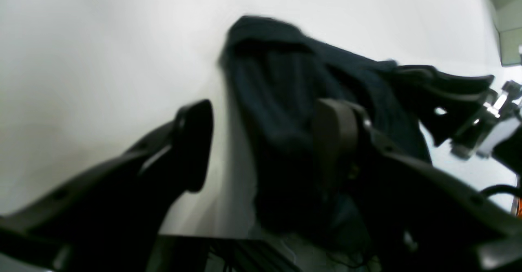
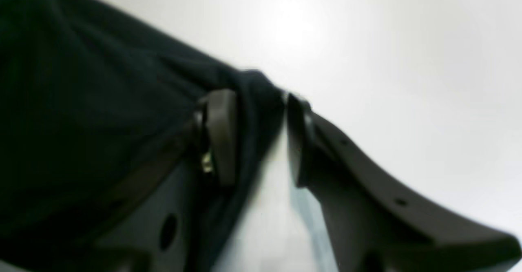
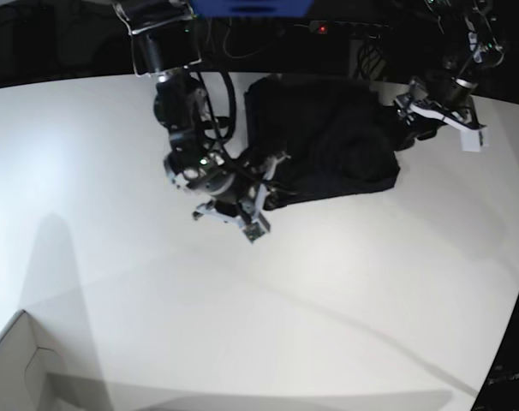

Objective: Layout the t-shirt on the table in an organized manner, then fold the t-shirt properly
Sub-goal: 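Press the folded edge down with the right gripper and release it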

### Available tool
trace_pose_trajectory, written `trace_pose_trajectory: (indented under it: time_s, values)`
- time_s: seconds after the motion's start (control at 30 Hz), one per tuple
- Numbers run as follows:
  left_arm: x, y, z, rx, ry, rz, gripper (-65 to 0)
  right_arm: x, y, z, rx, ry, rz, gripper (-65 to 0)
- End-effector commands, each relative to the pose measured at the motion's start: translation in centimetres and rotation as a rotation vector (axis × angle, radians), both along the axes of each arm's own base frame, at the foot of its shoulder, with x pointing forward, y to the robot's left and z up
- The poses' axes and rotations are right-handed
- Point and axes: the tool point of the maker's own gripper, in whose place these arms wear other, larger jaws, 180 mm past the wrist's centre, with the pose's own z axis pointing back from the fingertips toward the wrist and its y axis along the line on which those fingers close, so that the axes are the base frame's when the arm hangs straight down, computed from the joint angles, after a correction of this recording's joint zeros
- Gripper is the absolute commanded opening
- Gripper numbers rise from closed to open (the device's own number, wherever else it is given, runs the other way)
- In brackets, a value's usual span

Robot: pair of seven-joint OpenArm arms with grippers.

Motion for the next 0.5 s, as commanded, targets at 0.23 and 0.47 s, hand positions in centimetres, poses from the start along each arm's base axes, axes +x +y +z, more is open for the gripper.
trace_pose_trajectory:
  time_s: [0.23, 0.47]
  values:
    - [0.6, 0.2, 0.8, 0.009, -0.036, -0.003, -27.5, 2.8, -4.0, 1.5, 0.036, -0.044, -0.143, -39.4]
    - [0.7, 0.5, 0.9, 0.028, -0.035, -0.02, -27.4, 3.1, -8.2, 7.2, 0.044, -0.211, -0.262, -33.9]
